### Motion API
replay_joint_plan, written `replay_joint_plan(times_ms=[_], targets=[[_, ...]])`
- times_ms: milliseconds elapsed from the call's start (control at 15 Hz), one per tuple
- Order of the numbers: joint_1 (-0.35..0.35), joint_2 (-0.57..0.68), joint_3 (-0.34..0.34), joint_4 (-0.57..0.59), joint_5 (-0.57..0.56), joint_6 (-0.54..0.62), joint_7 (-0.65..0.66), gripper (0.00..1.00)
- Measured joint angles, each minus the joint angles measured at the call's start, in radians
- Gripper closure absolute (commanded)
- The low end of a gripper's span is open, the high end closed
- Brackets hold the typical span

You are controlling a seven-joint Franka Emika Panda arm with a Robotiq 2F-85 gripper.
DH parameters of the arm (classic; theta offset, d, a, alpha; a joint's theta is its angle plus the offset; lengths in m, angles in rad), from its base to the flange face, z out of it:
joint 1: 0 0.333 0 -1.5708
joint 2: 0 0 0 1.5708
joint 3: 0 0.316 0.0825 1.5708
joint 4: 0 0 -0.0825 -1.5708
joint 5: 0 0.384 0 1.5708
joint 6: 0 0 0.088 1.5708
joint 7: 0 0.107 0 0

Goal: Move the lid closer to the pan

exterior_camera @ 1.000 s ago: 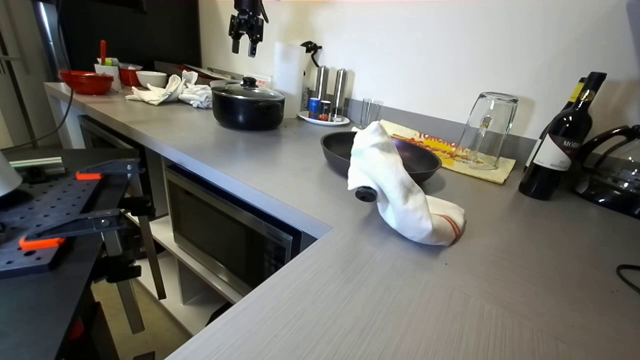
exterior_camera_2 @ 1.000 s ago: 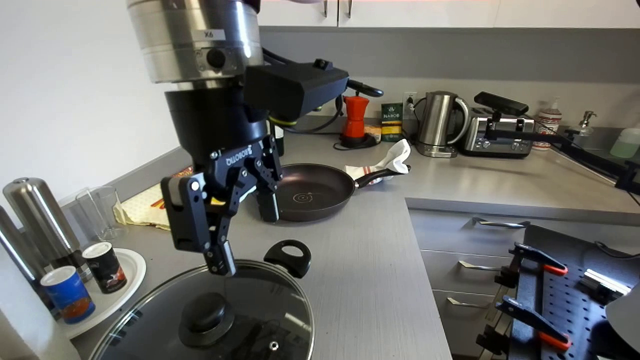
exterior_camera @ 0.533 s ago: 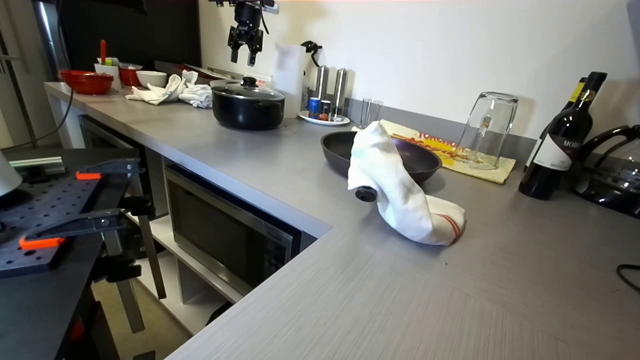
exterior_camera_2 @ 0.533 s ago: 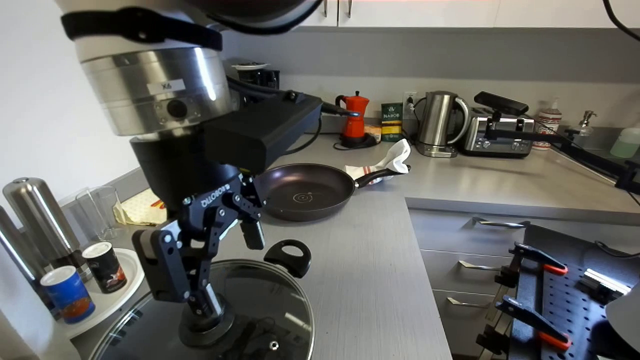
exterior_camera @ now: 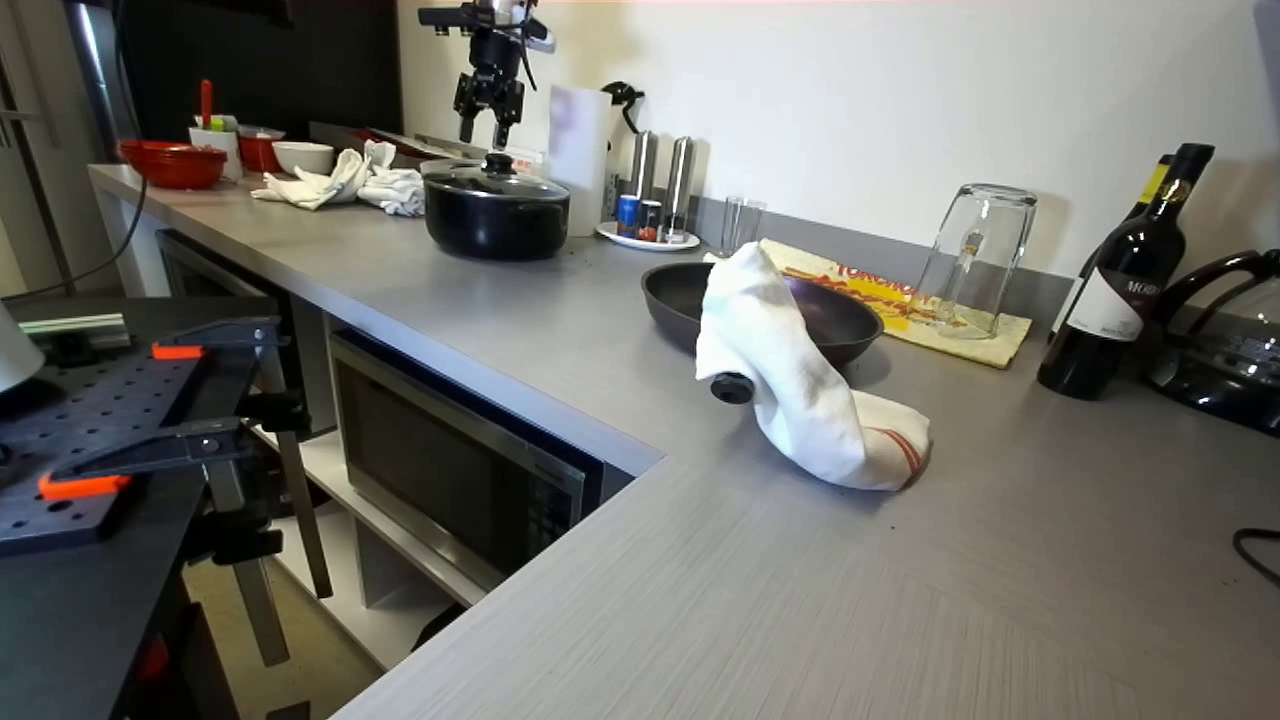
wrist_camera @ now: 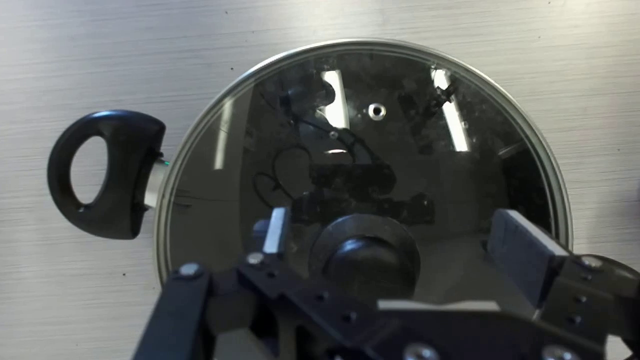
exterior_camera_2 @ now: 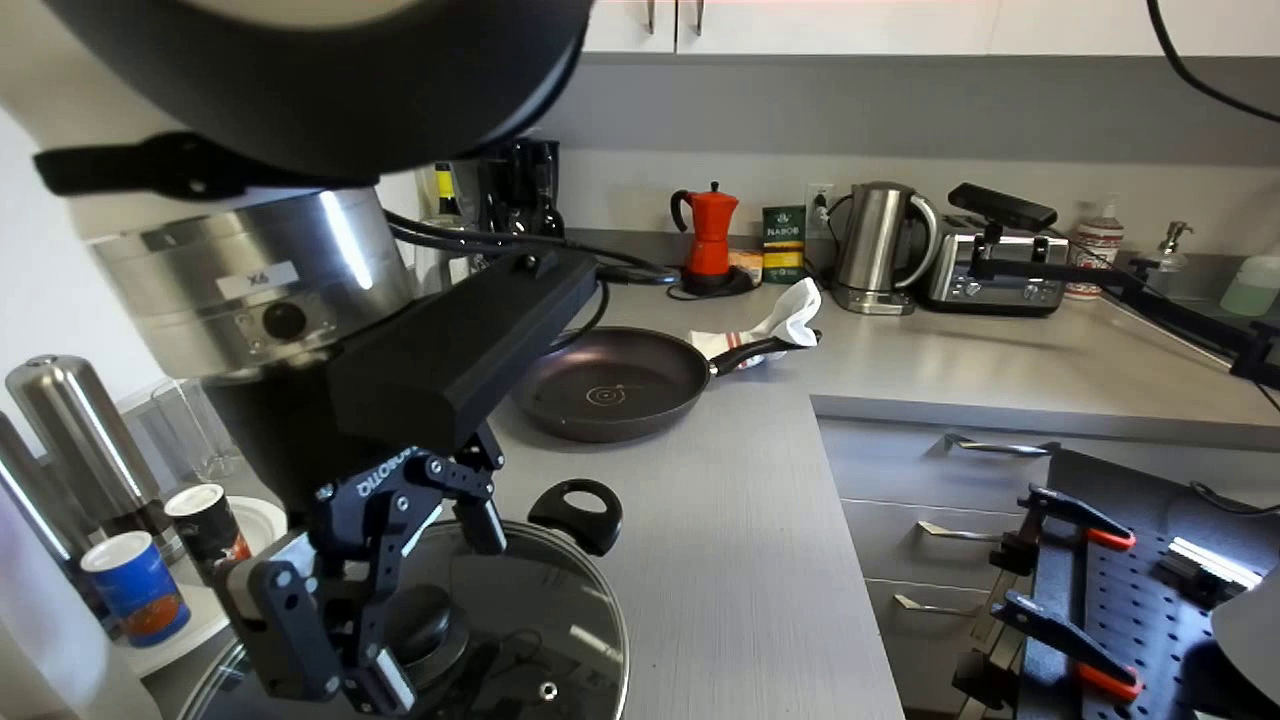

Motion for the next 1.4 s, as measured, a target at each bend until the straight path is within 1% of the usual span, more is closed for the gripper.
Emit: replay_joint_plan(times_ms=[467,533,600,733,867,933,1133,1200,1400], targets=[[0.028,0.063,-0.020,0.074,0.000,-0.021,-0.002,0.00],[0.030,0.069,-0.022,0.083,0.000,-0.023,-0.003,0.03],[0.032,0.075,-0.024,0.090,0.000,-0.024,-0.003,0.27],[0.035,0.086,-0.028,0.103,0.000,-0.027,-0.004,0.29],[0.036,0.092,-0.032,0.112,0.000,-0.029,-0.005,0.42],[0.037,0.095,-0.033,0.118,0.000,-0.031,-0.005,0.52],[0.037,0.102,-0.041,0.134,0.000,-0.045,-0.006,0.74],[0.037,0.102,-0.042,0.136,0.000,-0.049,-0.007,0.77],[0.039,0.104,-0.043,0.141,0.000,-0.055,-0.007,0.77]])
